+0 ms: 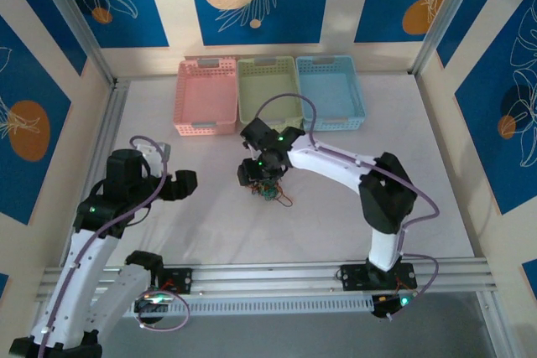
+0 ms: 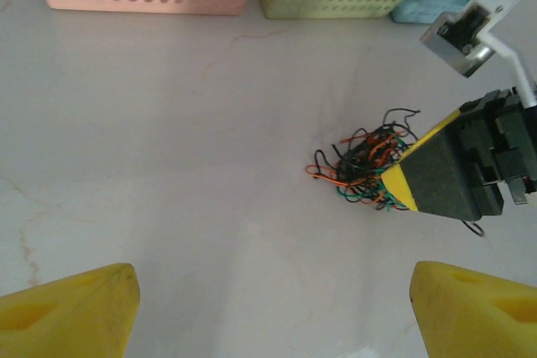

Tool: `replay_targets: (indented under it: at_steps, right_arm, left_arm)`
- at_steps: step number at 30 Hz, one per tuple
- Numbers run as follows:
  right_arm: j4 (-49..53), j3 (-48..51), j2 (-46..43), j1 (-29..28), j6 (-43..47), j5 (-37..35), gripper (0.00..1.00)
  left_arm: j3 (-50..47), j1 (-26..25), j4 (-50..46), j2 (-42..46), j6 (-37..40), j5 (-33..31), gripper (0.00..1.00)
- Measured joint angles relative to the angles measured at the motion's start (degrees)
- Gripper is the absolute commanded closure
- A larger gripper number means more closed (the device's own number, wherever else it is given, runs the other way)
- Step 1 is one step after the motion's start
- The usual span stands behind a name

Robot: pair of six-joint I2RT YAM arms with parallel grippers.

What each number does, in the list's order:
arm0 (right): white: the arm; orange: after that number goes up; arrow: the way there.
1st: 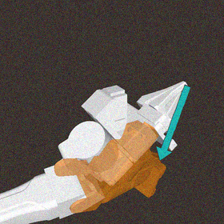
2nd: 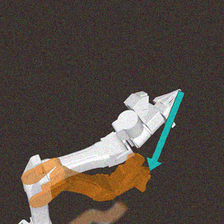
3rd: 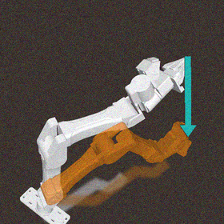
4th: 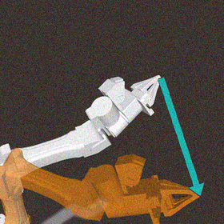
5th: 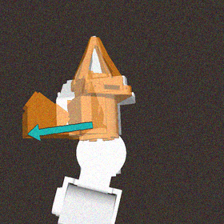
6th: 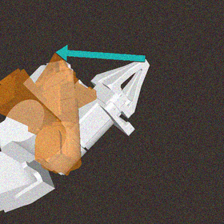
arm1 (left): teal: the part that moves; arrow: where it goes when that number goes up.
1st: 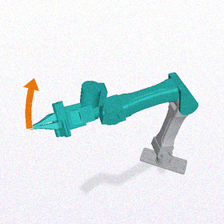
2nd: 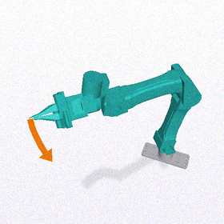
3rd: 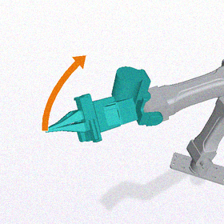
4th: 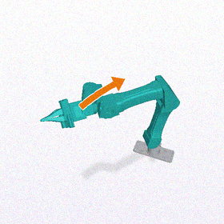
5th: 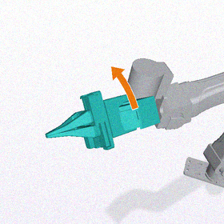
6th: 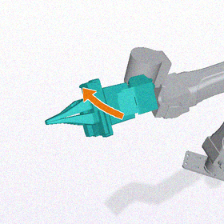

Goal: Untangle the cables

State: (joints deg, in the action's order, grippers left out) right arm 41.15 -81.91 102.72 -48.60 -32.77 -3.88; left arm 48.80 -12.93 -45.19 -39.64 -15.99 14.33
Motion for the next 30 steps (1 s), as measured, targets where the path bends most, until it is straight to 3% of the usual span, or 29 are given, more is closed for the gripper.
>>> replay_targets:
  at_steps: [7, 13, 17, 22, 30]
  right_arm:
    - [-2.36, 10.32, -13.88, 2.45, 1.29, 2.32, 0.45]
    - [-6.49, 18.78, -17.88, 12.48, 1.05, 5.92, 0.47]
    - [-10.56, 22.84, -16.96, 18.80, -0.68, 9.18, 0.50]
    - [-15.19, 21.18, -11.41, 19.85, -2.08, 11.82, 0.50]
    - [-21.99, 17.77, -5.57, 18.01, -5.73, 12.81, 0.51]
  left_arm:
    - [3.02, -0.02, -0.96, -1.79, -0.68, 5.95, 0.15]
    - [5.27, -0.11, 0.94, 1.68, -5.25, 11.67, 0.17]
    - [1.51, -1.14, 7.39, 1.92, -10.16, 14.19, 0.19]
    - [-6.25, -6.40, 14.82, -3.50, -14.91, 12.87, 0.21]
    - [-10.58, -20.09, 32.06, -21.31, -20.11, 8.96, 0.22]
